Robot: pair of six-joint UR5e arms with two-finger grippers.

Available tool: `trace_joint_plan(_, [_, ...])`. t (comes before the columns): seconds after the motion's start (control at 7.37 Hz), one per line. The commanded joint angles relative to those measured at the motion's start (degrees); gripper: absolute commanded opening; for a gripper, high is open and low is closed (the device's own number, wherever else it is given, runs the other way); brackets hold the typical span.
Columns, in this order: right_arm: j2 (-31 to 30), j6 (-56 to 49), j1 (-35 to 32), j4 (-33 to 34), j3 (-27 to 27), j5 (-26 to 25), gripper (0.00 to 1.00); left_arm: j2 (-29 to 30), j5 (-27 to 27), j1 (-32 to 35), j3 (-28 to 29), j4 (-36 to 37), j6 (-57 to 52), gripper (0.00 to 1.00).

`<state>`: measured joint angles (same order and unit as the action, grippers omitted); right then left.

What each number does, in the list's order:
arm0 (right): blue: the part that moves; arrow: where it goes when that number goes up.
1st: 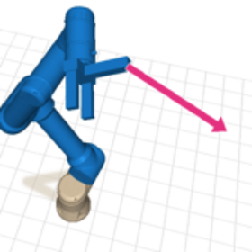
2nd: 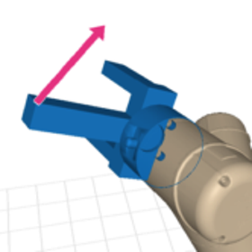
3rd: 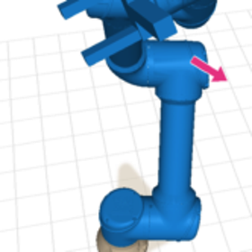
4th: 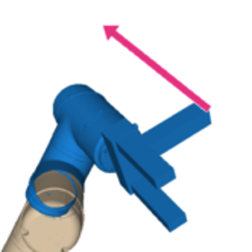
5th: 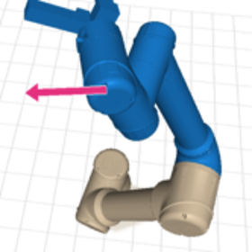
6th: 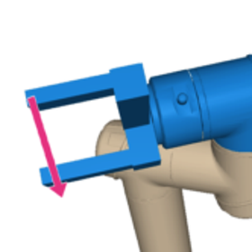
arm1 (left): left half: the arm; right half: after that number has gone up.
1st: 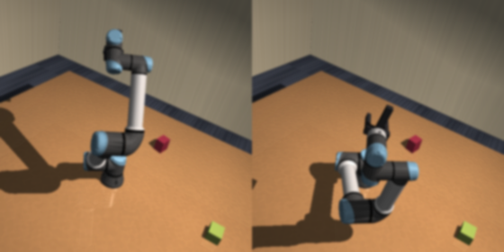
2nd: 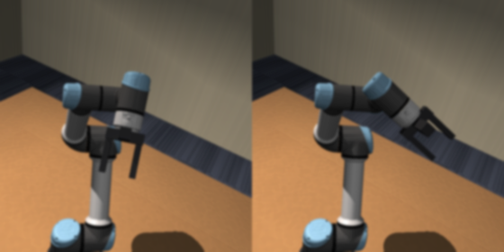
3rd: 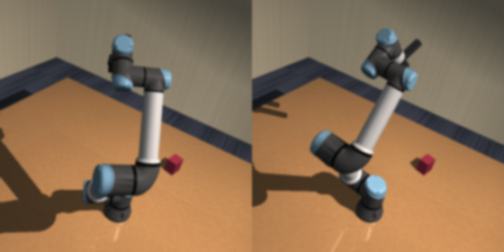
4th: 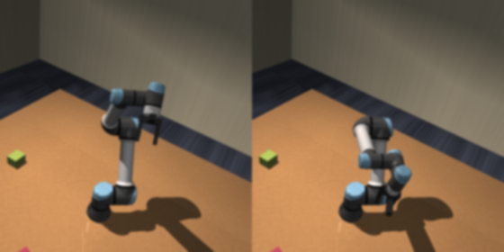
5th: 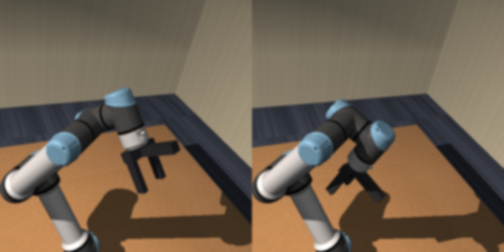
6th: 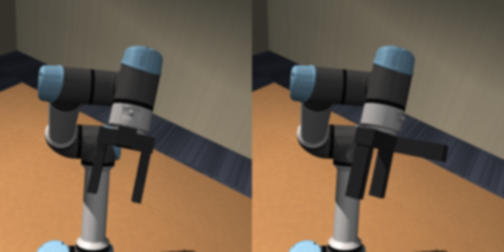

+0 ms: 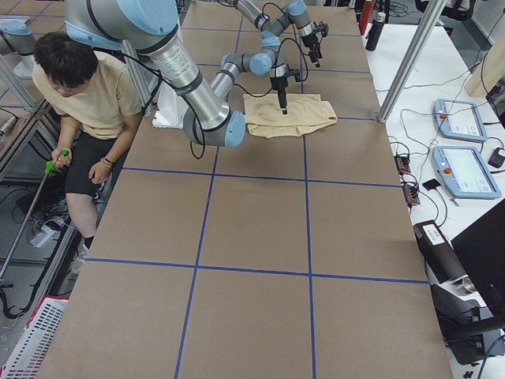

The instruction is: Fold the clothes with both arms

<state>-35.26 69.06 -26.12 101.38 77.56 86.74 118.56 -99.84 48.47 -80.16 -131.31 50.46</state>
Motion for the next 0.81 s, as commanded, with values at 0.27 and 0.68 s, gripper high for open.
trace_joint_plan(0.27, [0.9, -0.5, 0.81, 0.4, -5.39, -0.35, 1.0, 0.0, 0.0, -0.48, 0.09, -0.09, 0.86, 1.0])
trace_joint_plan(0.68, [0.72, -3.04, 0.81, 2.93, -5.14, -0.61, 1.0, 0.0, 0.0, -0.48, 0.18, -0.09, 0.86, 1.0])
